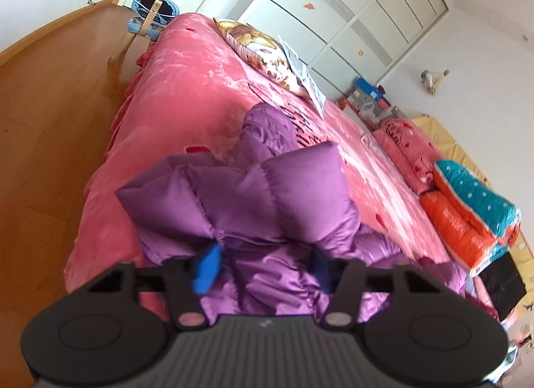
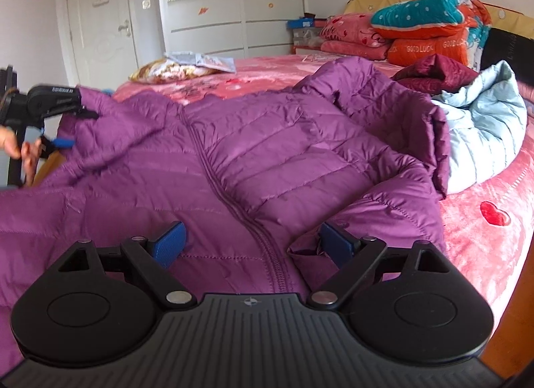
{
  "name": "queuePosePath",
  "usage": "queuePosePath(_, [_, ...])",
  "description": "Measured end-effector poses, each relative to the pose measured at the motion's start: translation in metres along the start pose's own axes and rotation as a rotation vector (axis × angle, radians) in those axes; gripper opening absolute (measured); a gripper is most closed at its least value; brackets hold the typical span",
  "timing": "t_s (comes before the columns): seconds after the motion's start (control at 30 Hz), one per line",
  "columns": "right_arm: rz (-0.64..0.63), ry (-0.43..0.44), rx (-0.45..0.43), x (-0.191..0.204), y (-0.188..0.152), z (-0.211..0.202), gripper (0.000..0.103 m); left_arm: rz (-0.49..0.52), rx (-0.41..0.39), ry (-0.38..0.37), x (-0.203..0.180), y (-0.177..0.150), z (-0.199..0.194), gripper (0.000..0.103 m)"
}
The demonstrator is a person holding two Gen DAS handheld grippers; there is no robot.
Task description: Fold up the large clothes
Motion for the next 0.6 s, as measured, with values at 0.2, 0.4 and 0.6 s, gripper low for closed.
queuePosePath(0.2, [-0.075, -0.014, 0.053, 0.021, -0.003, 0.027, 0.103, -0.020, -0.055, 0.014, 0.011, 0.016, 0.017, 0.025])
queuePosePath(0.4, [-0.148, -0.015, 0.100, 0.044, 0.000, 0.051, 0.103, 0.054, -0.092, 0.074, 0.008, 0.027, 0.038, 0.025])
queuePosePath(0.6, [-0.146, -0.006, 0.133, 0.058, 0.002, 0.080, 0.103, 0.138, -0.154, 0.134, 0.002, 0.042, 0.062, 0.025])
Point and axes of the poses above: each gripper's, at about its wrist camera, not at the fingertips, and z roughly the way its jaws point, x to its left, y to its top, the point moved 1 cm from there along z, roughly the way its jaws point, and after that the axes turned 7 degrees about -z, right-handed, at the moved point
